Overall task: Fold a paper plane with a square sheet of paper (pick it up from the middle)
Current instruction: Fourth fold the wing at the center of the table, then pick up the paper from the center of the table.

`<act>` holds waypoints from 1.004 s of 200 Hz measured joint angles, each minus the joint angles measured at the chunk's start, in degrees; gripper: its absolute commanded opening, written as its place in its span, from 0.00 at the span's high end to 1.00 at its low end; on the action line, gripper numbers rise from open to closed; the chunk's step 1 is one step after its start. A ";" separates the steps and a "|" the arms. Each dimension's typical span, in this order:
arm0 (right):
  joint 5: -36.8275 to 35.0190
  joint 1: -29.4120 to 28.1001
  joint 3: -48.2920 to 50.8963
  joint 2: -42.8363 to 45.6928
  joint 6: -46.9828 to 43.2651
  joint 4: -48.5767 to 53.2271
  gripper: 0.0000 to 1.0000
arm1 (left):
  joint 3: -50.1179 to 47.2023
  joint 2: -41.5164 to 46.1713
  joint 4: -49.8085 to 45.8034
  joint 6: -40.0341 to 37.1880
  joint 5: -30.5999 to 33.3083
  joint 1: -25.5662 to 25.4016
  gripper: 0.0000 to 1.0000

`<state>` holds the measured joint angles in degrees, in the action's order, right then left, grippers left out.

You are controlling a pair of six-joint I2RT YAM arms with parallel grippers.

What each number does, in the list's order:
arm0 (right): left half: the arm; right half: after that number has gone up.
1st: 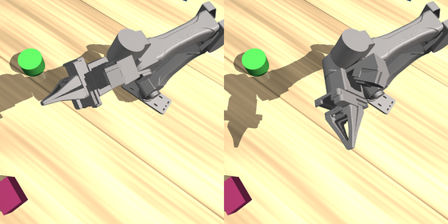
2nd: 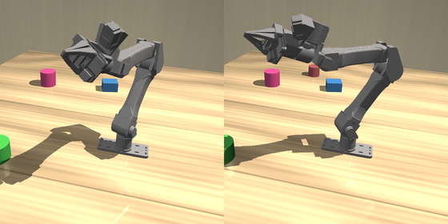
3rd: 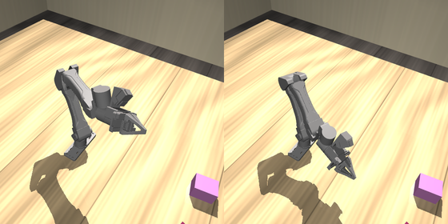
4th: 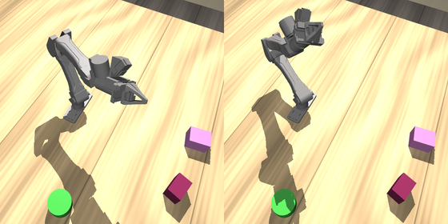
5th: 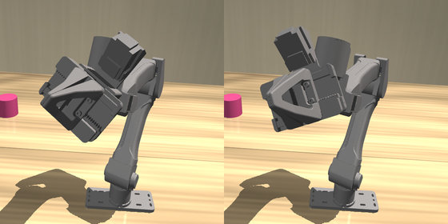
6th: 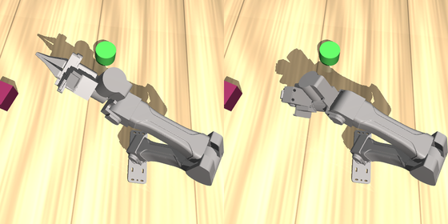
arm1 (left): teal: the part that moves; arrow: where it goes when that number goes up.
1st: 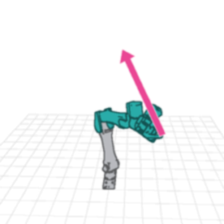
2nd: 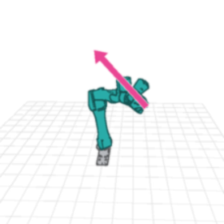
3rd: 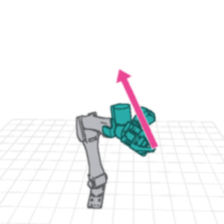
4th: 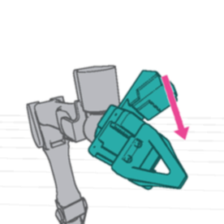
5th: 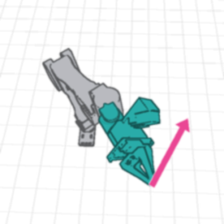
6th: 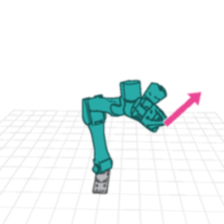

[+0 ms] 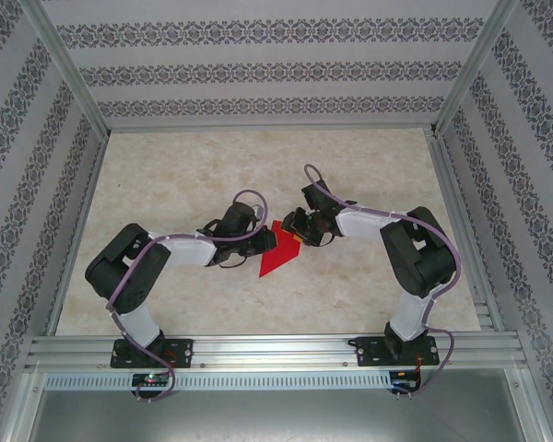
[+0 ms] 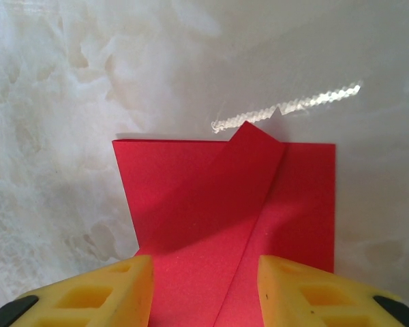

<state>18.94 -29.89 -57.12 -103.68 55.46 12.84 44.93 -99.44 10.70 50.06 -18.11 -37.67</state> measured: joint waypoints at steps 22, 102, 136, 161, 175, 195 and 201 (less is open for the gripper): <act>0.00 -0.02 0.31 0.00 0.00 0.07 0.54 | 0.24 -0.81 -1.70 0.00 1.73 0.00 0.93; 1.33 -0.68 0.35 -0.02 -0.04 -1.60 0.56 | 0.26 -1.14 -5.18 0.83 5.79 0.00 0.93; 2.62 -1.51 0.35 -0.22 -0.04 -2.71 0.61 | 0.26 -1.14 -5.20 0.87 5.81 0.00 0.93; 3.78 -1.64 0.35 -0.79 -0.13 -3.69 0.68 | 0.26 -1.14 -5.22 0.87 5.81 0.00 0.93; 4.17 -1.64 0.35 -1.14 -0.28 -3.96 0.74 | 0.26 -1.14 -5.27 0.87 5.81 0.00 0.93; 4.57 -1.64 0.35 -1.40 -0.85 -4.02 0.84 | 0.26 -1.05 -5.60 0.87 5.84 0.02 0.91; 4.70 -1.64 0.37 -1.42 -0.83 -4.11 0.87 | 0.26 -0.94 -5.75 0.87 5.84 0.07 0.89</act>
<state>23.64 -31.53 -56.75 -105.10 54.63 8.73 45.19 -100.38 4.95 50.94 -12.27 -37.60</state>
